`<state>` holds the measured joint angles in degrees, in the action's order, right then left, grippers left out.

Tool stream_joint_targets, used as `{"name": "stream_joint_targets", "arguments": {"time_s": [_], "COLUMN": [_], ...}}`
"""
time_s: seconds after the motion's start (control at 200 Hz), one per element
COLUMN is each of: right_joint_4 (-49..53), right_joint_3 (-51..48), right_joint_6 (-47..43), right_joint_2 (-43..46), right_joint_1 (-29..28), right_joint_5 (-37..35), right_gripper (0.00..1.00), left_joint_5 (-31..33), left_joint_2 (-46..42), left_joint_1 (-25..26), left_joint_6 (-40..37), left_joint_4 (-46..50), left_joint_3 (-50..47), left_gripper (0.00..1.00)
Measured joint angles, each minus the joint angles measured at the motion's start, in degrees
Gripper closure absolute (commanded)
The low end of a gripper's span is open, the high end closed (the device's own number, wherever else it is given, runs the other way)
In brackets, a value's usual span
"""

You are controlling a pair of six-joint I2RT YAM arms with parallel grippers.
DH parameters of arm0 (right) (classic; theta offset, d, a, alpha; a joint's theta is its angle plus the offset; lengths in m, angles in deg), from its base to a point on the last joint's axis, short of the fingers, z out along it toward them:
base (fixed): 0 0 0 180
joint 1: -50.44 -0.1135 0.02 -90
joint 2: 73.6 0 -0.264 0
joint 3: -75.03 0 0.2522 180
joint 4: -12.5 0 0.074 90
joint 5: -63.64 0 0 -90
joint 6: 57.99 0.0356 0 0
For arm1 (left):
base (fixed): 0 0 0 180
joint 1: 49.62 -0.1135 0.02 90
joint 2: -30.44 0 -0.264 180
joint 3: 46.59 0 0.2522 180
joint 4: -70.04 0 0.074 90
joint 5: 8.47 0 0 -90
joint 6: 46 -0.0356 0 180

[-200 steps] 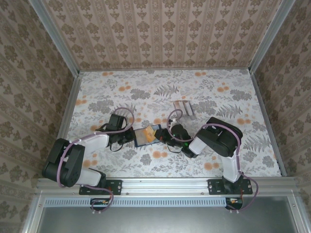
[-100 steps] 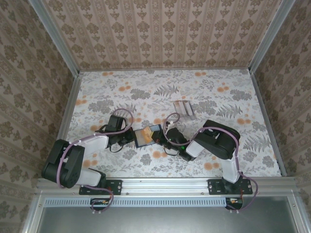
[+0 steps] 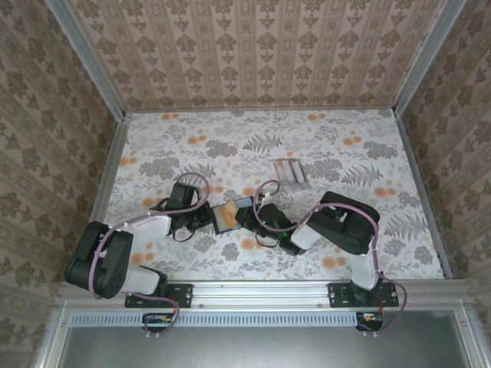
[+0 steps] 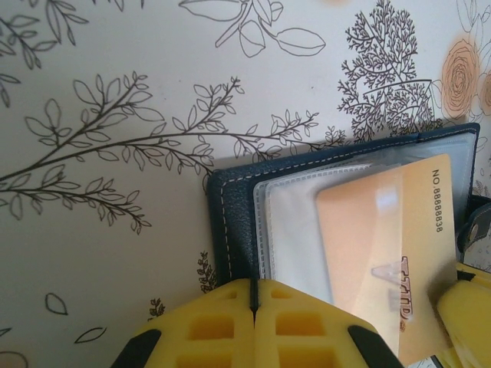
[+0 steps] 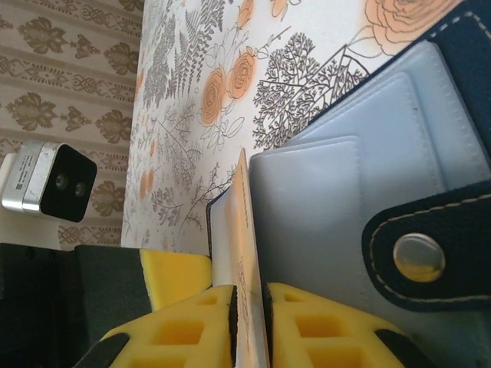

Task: Put the credit cards into the card holder
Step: Insert the credit card into the card slot.

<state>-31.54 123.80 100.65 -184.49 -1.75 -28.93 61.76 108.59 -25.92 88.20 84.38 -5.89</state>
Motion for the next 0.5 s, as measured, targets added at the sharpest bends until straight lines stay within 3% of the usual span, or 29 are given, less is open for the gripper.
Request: {"name": "stream_joint_targets", "arguments": {"time_s": [0.3, 0.5], "right_joint_4": [19.0, 28.2], "right_joint_3": [3.8, 6.1], "right_joint_6": [-13.2, -19.7], "right_joint_2": [6.4, 7.8], "right_joint_1": [0.2, 0.7], "right_joint_5": [1.3, 2.3], "right_gripper": [0.7, 0.79], "left_joint_5": [-0.5, -1.1], "left_joint_2": [0.2, 0.9], "left_joint_1": [0.3, 0.3], "left_joint_6": [0.0, -0.3], "left_joint_4": [0.0, 0.2], "left_joint_3": [0.1, 0.6], "left_gripper": [1.0, 1.0]}}
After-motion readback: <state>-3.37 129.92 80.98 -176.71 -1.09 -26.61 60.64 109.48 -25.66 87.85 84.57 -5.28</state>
